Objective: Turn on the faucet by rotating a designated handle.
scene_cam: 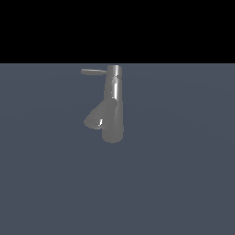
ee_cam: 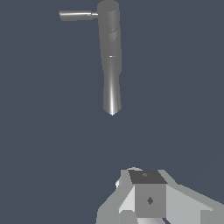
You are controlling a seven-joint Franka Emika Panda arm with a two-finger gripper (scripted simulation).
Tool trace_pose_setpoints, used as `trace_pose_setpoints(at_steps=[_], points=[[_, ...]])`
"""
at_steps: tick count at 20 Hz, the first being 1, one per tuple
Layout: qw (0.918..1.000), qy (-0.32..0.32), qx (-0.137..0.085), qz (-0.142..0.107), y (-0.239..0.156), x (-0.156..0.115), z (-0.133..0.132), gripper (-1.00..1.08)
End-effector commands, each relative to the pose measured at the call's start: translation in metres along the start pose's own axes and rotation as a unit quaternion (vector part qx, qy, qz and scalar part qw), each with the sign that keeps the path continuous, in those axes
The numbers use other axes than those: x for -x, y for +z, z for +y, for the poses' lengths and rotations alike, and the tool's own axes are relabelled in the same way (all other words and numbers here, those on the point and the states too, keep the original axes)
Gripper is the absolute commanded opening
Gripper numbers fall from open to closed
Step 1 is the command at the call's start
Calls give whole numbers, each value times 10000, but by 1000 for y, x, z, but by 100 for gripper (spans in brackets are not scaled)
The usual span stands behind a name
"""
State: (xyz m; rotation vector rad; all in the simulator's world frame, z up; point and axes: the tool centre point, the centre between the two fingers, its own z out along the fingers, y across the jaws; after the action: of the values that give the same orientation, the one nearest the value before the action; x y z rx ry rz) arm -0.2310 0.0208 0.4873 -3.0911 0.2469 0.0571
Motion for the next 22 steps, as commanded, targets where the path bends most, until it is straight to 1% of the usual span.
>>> trace_pose_setpoints(at_steps=[1,6,11,16,22], points=[[9998,220,33,3,0,-11,-2,-100],[9969,773,111,17,2,-38,-9,-100],[9907,1351,181,40,7,-68,-16,-100],[9812,1917,236,68,14,-97,-24,-100],[9657,2579,282,104,27,-133,-33,-100]])
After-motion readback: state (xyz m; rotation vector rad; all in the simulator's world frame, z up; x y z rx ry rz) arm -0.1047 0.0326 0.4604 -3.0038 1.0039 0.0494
